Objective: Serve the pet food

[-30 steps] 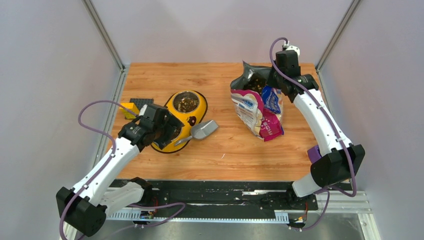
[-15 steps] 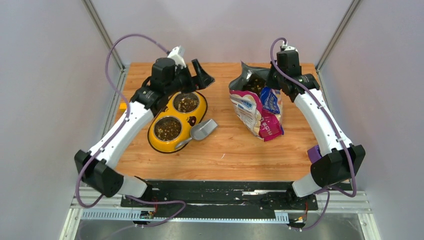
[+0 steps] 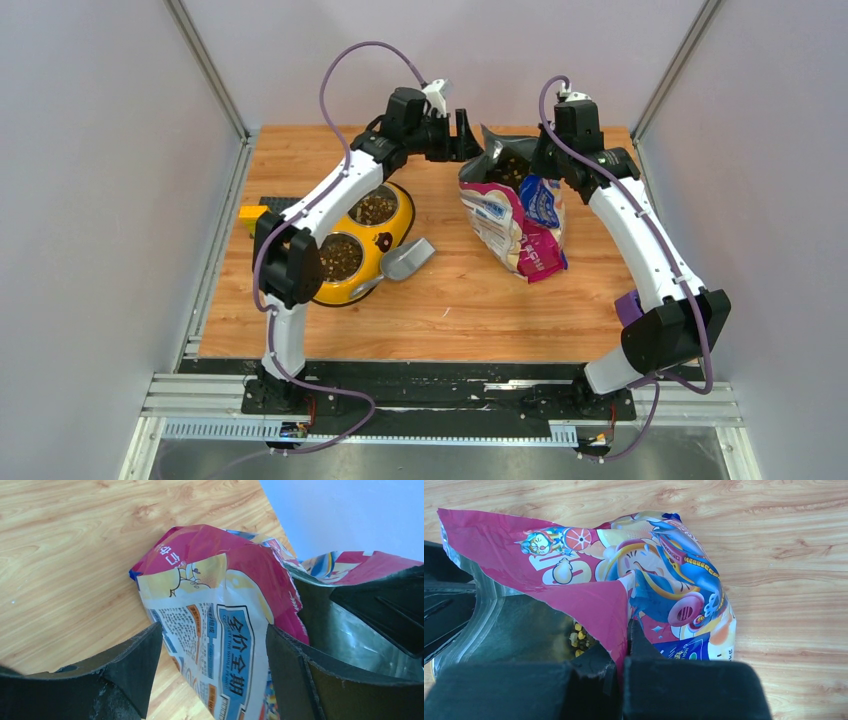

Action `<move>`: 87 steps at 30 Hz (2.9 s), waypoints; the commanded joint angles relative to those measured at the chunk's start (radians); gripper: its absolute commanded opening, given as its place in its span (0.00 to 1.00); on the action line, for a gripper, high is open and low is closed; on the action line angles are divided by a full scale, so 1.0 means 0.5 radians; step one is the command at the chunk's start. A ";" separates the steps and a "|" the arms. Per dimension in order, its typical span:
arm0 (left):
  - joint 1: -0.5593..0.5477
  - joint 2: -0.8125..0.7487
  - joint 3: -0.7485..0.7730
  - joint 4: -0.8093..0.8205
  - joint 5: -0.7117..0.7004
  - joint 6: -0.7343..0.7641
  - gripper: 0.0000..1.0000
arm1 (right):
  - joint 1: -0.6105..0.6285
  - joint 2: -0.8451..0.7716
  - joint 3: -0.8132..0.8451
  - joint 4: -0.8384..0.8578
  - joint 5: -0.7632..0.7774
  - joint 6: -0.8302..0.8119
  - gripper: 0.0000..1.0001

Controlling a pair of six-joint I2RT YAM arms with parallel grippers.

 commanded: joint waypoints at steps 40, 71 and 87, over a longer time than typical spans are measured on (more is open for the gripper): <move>-0.098 0.060 0.285 0.086 0.061 -0.135 0.58 | 0.006 -0.033 0.002 0.036 -0.042 0.003 0.00; -0.078 0.423 0.850 -0.056 0.018 -0.248 0.00 | 0.085 -0.018 0.399 -0.163 -0.678 -0.306 0.77; -0.078 0.391 0.799 -0.112 -0.004 -0.231 0.00 | 0.089 0.295 0.799 -0.084 -0.233 -0.629 0.83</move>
